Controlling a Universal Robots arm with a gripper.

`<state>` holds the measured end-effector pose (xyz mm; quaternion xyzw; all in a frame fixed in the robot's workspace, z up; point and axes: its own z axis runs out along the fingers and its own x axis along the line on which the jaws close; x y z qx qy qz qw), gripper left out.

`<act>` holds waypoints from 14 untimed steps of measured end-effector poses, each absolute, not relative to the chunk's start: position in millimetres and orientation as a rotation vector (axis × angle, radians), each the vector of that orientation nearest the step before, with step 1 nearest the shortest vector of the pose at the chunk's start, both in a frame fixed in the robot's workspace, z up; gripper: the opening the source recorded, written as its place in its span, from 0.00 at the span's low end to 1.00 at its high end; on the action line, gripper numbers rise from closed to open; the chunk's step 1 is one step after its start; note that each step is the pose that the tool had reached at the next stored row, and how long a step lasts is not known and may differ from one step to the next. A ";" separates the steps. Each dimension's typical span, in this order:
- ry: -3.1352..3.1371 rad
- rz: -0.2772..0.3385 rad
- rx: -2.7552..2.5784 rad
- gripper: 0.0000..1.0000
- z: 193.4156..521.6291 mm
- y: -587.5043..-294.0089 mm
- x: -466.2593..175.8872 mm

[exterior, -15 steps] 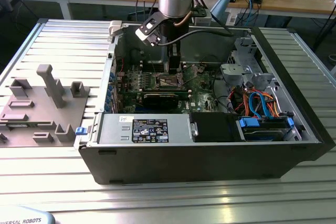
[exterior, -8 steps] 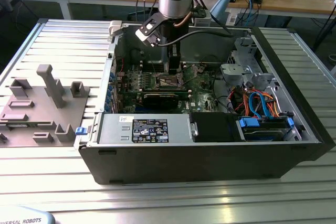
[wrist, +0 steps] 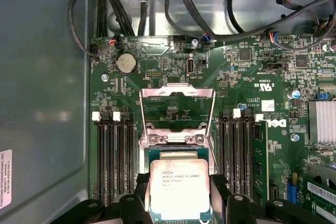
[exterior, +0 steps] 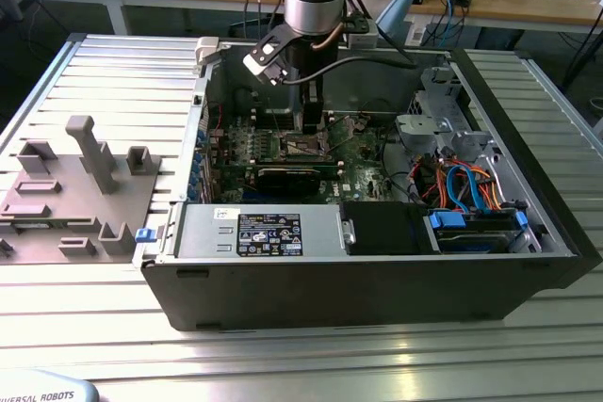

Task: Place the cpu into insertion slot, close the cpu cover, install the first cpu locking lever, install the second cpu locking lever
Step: 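Close the cpu cover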

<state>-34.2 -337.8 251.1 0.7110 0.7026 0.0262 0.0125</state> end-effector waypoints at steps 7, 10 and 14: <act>2.190 0.082 2.216 0.54 248.8 -335.6 -34.2; 2.190 0.082 2.216 0.54 247.9 -334.4 -34.3; 2.190 0.082 2.216 0.54 246.8 -332.6 -34.2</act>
